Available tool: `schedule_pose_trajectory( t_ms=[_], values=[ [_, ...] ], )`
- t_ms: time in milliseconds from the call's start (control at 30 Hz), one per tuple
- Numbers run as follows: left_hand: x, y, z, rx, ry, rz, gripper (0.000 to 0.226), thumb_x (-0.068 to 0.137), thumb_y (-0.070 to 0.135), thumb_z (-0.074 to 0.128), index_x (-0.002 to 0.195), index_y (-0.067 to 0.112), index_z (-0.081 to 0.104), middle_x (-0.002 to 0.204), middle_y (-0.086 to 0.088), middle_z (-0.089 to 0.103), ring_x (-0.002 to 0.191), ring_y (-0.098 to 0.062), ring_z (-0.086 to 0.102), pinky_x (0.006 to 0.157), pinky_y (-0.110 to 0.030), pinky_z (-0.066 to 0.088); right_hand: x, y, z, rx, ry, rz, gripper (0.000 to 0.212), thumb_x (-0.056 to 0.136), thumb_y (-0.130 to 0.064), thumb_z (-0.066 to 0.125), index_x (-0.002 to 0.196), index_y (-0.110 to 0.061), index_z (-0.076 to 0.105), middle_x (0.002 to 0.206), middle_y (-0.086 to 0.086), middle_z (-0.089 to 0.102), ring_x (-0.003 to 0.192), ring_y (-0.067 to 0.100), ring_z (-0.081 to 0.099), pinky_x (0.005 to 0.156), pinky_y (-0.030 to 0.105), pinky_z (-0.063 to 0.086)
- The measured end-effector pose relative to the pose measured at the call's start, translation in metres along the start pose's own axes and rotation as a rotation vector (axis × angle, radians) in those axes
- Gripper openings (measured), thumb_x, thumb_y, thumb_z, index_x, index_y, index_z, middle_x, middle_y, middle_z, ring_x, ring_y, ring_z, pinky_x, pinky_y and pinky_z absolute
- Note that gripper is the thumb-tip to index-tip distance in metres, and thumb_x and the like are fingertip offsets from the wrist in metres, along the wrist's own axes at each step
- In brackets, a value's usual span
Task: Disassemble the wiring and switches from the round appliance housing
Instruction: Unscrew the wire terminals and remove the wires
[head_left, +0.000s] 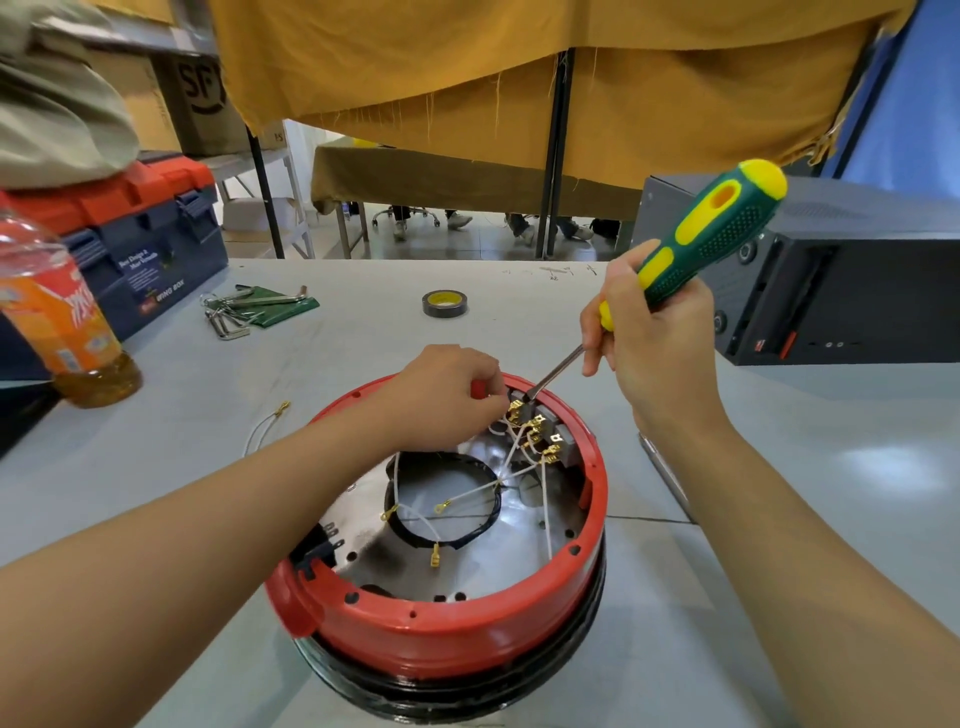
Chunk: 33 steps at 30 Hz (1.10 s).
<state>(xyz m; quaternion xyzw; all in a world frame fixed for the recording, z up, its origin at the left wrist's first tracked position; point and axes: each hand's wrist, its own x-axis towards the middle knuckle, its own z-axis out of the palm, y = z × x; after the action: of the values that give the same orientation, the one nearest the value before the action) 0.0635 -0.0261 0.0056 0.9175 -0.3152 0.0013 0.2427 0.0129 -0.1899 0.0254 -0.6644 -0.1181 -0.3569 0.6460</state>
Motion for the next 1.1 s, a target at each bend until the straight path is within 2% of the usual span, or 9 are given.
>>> schedule_pose_trajectory(
  t_ms=[33, 100, 233, 333, 400, 500, 667, 900, 1100],
  values=[
    [-0.001, 0.002, 0.004, 0.003, 0.027, -0.014, 0.017, 0.089, 0.024, 0.058, 0.085, 0.012, 0.069, 0.117, -0.007, 0.063, 0.121, -0.018, 0.051, 0.091, -0.025, 0.039, 0.0, 0.0, 0.0, -0.005, -0.01, -0.002, 0.023, 0.096, -0.006, 0.045, 0.074, -0.013, 0.046, 0.047, -0.002, 0.051, 0.038, 0.012, 0.046, 0.039, 0.016, 0.039],
    [-0.002, 0.005, 0.01, 0.019, 0.083, -0.019, 0.023, 0.09, 0.027, 0.058, 0.087, 0.009, 0.072, 0.127, -0.009, 0.06, 0.127, -0.015, 0.046, 0.085, -0.016, 0.03, -0.001, 0.0, 0.0, -0.012, -0.027, 0.001, 0.022, 0.097, -0.006, 0.045, 0.076, -0.012, 0.047, 0.048, -0.002, 0.051, 0.038, 0.013, 0.046, 0.04, 0.016, 0.039],
    [-0.004, 0.006, 0.013, -0.039, 0.126, -0.013, 0.019, 0.088, 0.02, 0.061, 0.086, 0.005, 0.072, 0.117, -0.008, 0.061, 0.122, -0.014, 0.049, 0.071, -0.01, 0.025, -0.002, -0.001, 0.0, -0.009, -0.043, -0.001, 0.02, 0.096, -0.006, 0.045, 0.077, -0.012, 0.047, 0.05, 0.004, 0.05, 0.039, 0.015, 0.045, 0.04, 0.017, 0.039],
    [-0.004, 0.005, 0.01, -0.055, 0.108, -0.006, 0.016, 0.087, 0.018, 0.061, 0.084, 0.006, 0.072, 0.131, -0.004, 0.058, 0.116, -0.006, 0.049, 0.064, -0.003, 0.024, -0.004, -0.003, 0.0, -0.032, -0.051, -0.016, 0.02, 0.097, -0.005, 0.045, 0.077, -0.01, 0.046, 0.051, 0.007, 0.049, 0.039, 0.015, 0.045, 0.041, 0.015, 0.038],
    [-0.003, 0.005, 0.008, -0.061, 0.085, -0.001, 0.015, 0.086, 0.017, 0.062, 0.083, 0.007, 0.072, 0.133, -0.003, 0.056, 0.112, -0.005, 0.049, 0.065, -0.005, 0.025, -0.005, -0.004, 0.0, -0.055, -0.062, -0.034, 0.021, 0.097, -0.005, 0.045, 0.077, -0.011, 0.046, 0.051, 0.009, 0.049, 0.039, 0.014, 0.045, 0.041, 0.015, 0.039],
    [-0.002, 0.005, 0.007, -0.072, 0.054, -0.007, 0.013, 0.085, 0.017, 0.062, 0.082, 0.009, 0.072, 0.137, -0.002, 0.054, 0.117, -0.006, 0.049, 0.072, -0.009, 0.025, -0.006, -0.006, 0.002, -0.063, -0.08, -0.057, 0.023, 0.097, -0.006, 0.046, 0.076, -0.015, 0.046, 0.052, 0.007, 0.049, 0.04, 0.013, 0.046, 0.042, 0.017, 0.04],
    [-0.003, 0.005, 0.01, -0.088, 0.084, -0.013, 0.012, 0.085, 0.017, 0.063, 0.076, 0.013, 0.069, 0.138, -0.003, 0.052, 0.118, -0.005, 0.046, 0.071, -0.007, 0.023, -0.01, -0.006, 0.005, -0.055, -0.058, -0.088, 0.021, 0.094, -0.009, 0.045, 0.074, -0.017, 0.046, 0.051, 0.007, 0.048, 0.04, 0.012, 0.045, 0.042, 0.019, 0.04],
    [-0.004, 0.002, 0.011, -0.105, 0.082, -0.023, 0.017, 0.086, 0.022, 0.062, 0.069, 0.02, 0.065, 0.139, 0.001, 0.051, 0.122, -0.006, 0.046, 0.078, -0.011, 0.024, -0.01, -0.003, 0.007, -0.061, -0.038, -0.082, 0.025, 0.097, -0.004, 0.044, 0.074, -0.015, 0.045, 0.051, 0.007, 0.046, 0.04, 0.012, 0.043, 0.041, 0.02, 0.039],
    [-0.003, -0.002, 0.01, -0.124, 0.069, -0.017, 0.018, 0.089, 0.022, 0.059, 0.077, 0.013, 0.07, 0.138, 0.002, 0.052, 0.12, -0.002, 0.046, 0.081, -0.012, 0.028, 0.001, -0.005, 0.012, -0.051, -0.055, -0.037, 0.026, 0.097, -0.005, 0.044, 0.073, -0.015, 0.042, 0.051, 0.009, 0.042, 0.036, 0.006, 0.04, 0.04, 0.017, 0.035]
  ],
)
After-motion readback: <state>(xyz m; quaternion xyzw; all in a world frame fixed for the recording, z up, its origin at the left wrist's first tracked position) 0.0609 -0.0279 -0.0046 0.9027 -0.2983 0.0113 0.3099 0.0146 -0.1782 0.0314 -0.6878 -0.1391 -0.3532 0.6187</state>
